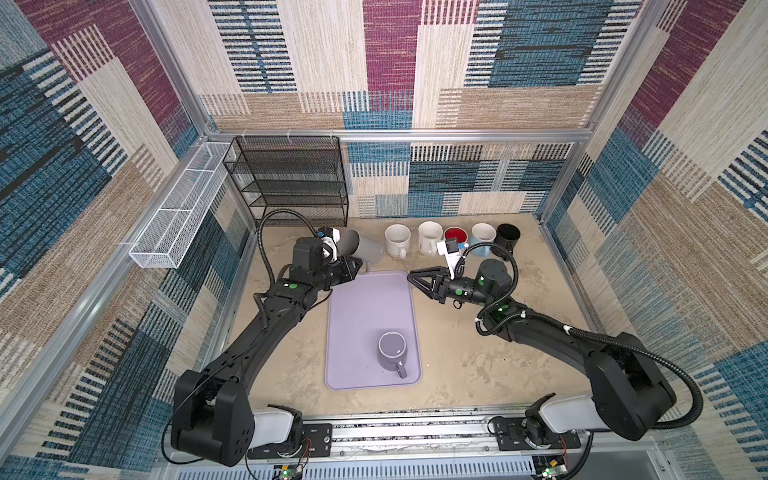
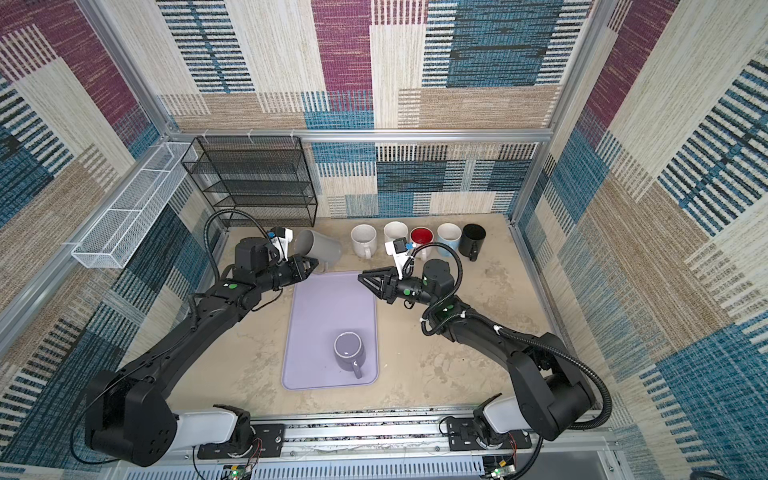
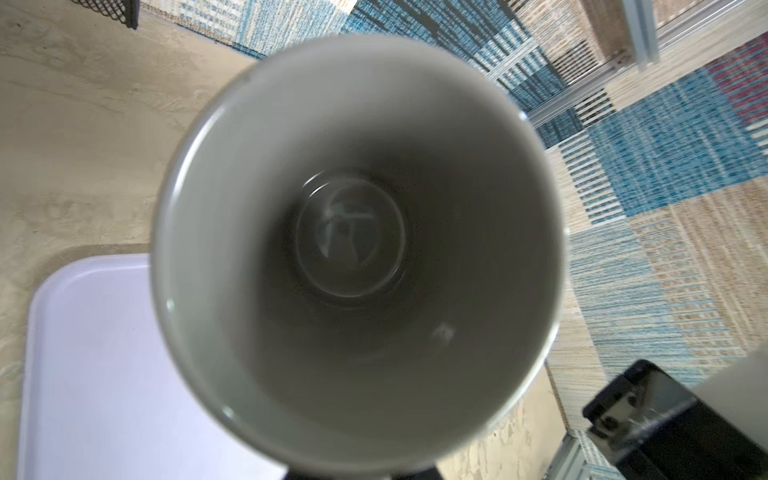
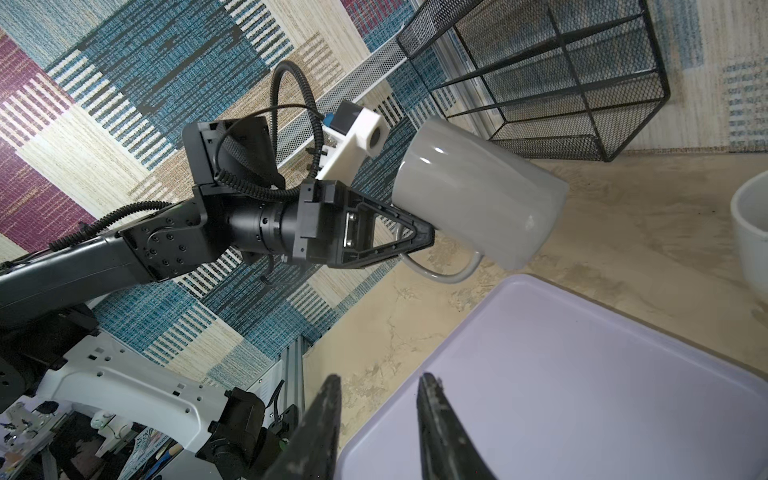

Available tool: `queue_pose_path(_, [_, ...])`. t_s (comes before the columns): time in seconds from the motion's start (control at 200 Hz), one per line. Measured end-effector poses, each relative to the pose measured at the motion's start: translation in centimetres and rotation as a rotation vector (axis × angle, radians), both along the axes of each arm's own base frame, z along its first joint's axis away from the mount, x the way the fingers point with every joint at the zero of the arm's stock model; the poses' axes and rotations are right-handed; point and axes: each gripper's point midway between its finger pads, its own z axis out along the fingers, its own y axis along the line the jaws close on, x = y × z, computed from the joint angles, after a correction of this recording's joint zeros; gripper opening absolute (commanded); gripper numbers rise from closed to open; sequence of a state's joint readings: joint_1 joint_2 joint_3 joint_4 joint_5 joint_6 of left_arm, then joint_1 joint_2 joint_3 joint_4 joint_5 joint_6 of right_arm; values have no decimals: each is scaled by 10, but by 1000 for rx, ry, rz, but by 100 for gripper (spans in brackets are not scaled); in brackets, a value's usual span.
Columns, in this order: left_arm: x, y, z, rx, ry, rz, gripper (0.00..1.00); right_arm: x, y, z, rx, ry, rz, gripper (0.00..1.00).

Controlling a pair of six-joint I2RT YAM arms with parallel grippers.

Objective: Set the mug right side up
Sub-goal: 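Carry the grey mug toward the far mugs with the left gripper while right withdraws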

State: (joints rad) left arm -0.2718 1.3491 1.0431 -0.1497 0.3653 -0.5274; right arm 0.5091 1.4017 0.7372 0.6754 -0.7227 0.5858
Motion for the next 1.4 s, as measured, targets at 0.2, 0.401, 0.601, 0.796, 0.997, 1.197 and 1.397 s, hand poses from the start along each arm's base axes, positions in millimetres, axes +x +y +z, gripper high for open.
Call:
queue_pose_path(0.2, [9, 2, -19, 112, 49, 25, 0, -2, -1, 2, 2, -4, -2, 34])
queue_pose_path(0.401, [19, -3, -30, 245, 72, 18, 0, -1, -2, 2, 2, -4, -9, 34])
queue_pose_path(0.601, [34, -3, -43, 362, 87, 29, 0, -2, -5, 0, -2, 2, -18, 34])
queue_pose_path(0.796, [47, 5, -66, 448, 132, 73, 0, -4, -8, 1, -7, 0, -31, 34])
queue_pose_path(0.997, [66, 3, -76, 485, 141, 97, 0, -6, -10, 1, -13, 6, -34, 34])
queue_pose_path(1.197, [89, -4, -85, 511, 144, 113, 0, -6, -15, 2, -18, 0, -52, 34])
queue_pose_path(1.397, [112, -9, -90, 558, 139, 126, 0, -6, -18, 3, -28, -8, -61, 34])
